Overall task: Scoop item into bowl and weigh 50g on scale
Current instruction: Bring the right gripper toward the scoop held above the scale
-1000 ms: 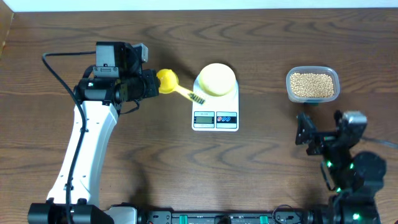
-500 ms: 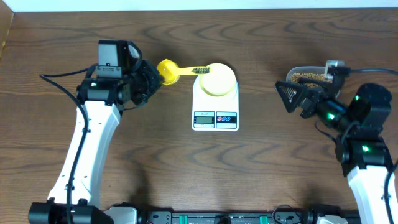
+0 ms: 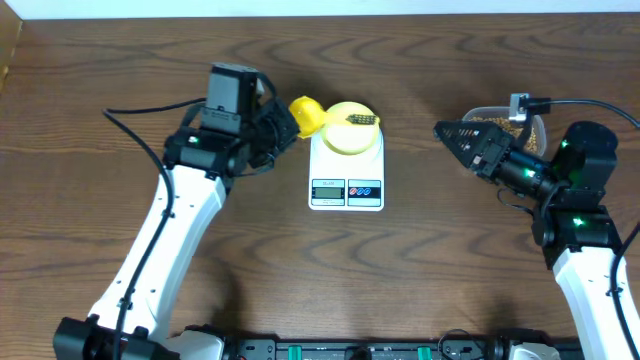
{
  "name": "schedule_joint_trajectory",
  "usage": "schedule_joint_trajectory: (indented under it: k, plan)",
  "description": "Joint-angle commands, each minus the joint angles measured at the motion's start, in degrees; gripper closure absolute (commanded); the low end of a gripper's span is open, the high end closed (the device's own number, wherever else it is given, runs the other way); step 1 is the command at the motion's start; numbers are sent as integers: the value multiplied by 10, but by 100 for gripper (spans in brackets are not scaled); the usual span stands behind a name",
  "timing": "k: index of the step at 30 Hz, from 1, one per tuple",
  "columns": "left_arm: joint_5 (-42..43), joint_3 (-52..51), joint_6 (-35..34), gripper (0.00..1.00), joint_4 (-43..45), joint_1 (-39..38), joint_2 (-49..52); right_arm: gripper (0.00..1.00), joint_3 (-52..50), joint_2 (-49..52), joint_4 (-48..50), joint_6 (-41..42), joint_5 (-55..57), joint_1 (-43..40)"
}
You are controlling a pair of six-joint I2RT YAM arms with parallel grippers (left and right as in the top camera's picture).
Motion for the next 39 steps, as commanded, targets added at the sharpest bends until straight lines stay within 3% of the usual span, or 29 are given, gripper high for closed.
schedule_joint_trajectory:
  k: [1,14,20,31,39]
  plan:
    - [-40,4,-3,93,5,-30,-4,1,11,1,1,-2,-8,26]
    - [-43,4,15,93,24,-95,-3,5,11,8,-1,-31,12,94]
    - [-93,4,-59,93,26,-116,-3,6,11,8,2,-31,85,111]
    - [-94,4,-158,93,26,-130,-3,5,11,10,43,-7,138,133]
    - [-94,4,-160,93,26,-132,-3,5,11,22,66,28,163,150]
